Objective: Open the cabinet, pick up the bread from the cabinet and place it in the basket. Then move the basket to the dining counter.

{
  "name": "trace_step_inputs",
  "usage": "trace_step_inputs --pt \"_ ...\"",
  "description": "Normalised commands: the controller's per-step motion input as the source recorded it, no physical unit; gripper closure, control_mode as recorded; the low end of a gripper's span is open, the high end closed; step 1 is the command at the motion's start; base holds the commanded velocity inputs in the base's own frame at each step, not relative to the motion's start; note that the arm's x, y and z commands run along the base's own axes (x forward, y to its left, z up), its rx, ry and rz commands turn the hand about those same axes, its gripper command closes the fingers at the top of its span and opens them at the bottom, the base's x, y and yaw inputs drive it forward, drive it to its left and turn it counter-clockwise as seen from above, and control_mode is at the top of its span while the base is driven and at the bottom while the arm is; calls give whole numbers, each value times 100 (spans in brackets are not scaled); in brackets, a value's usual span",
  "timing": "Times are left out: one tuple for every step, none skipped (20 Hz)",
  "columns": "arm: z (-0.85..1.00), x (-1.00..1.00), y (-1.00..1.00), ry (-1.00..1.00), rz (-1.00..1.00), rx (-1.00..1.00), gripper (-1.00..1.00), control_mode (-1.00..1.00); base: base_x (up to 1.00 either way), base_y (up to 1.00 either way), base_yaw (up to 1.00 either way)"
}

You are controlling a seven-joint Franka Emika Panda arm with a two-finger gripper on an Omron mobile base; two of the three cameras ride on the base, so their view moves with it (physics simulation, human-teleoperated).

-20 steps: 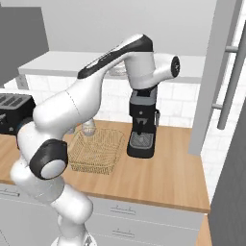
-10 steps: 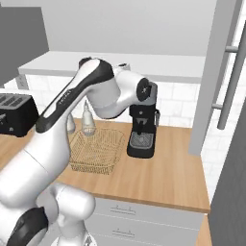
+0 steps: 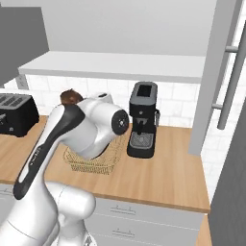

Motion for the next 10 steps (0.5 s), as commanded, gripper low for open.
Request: trace_step_inputs --pt "-100 0 24 19 0 -20 100 -100 0 0 0" --pt "-100 0 31 19 0 -19 100 -100 0 0 0" --pt "-100 1 34 20 0 -13 100 -100 0 0 0" --pt "-100 24 27 15 0 -7 100 -100 0 0 0" --pt "-84 49 4 14 0 -5 100 -100 0 0 0" --pt "-90 65 2 17 0 -5 100 -100 0 0 0" --pt "-95 61 0 17 0 -5 100 -100 0 0 0" --pt "-100 71 0 21 0 -6 100 -100 0 0 0" --pt "-100 73 7 21 0 -6 100 -100 0 0 0" --pt "-95 85 0 22 0 -3 100 -100 0 0 0"
